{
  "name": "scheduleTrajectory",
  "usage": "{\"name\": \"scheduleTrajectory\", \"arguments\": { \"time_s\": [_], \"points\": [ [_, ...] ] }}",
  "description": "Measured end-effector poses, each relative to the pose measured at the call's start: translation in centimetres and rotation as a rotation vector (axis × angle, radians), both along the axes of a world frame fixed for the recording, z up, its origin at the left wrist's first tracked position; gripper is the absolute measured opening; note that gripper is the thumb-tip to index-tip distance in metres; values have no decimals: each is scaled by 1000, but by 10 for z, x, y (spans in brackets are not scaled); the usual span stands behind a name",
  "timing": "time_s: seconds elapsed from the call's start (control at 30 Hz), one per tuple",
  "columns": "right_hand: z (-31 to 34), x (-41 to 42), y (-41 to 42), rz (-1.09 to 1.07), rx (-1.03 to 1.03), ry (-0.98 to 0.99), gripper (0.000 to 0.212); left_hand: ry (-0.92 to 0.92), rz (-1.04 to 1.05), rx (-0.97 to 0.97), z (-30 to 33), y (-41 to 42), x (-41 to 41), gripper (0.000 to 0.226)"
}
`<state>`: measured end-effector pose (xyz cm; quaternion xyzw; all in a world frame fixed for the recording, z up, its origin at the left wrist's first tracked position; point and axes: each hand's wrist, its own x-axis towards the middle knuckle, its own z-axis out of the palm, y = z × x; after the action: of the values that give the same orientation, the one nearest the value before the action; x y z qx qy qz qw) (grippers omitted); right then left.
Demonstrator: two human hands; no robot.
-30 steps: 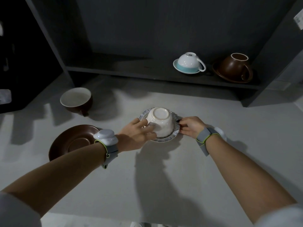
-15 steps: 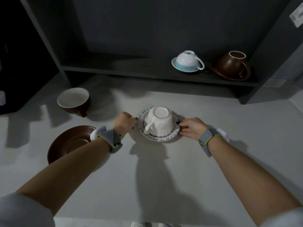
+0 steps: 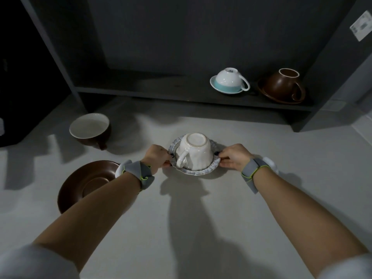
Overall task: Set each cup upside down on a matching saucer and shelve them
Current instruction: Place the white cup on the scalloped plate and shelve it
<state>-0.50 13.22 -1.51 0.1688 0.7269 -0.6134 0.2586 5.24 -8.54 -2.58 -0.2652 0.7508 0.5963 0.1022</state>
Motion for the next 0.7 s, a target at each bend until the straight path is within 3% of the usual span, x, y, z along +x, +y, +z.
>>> {"name": "scheduleTrajectory", "arguments": {
  "time_s": [0.27,0.4,0.7],
  "points": [
    [46,-26,-24,66,-52,102,29,96,81,81,58,-20,-20,29],
    [76,-43,-38,47,-106,179,34,179,-9,-5,90,-36,-33,26],
    [112,-94,-71,45,-114,239,29,223,70,-114,127,-60,-90,30]
  ]
}}
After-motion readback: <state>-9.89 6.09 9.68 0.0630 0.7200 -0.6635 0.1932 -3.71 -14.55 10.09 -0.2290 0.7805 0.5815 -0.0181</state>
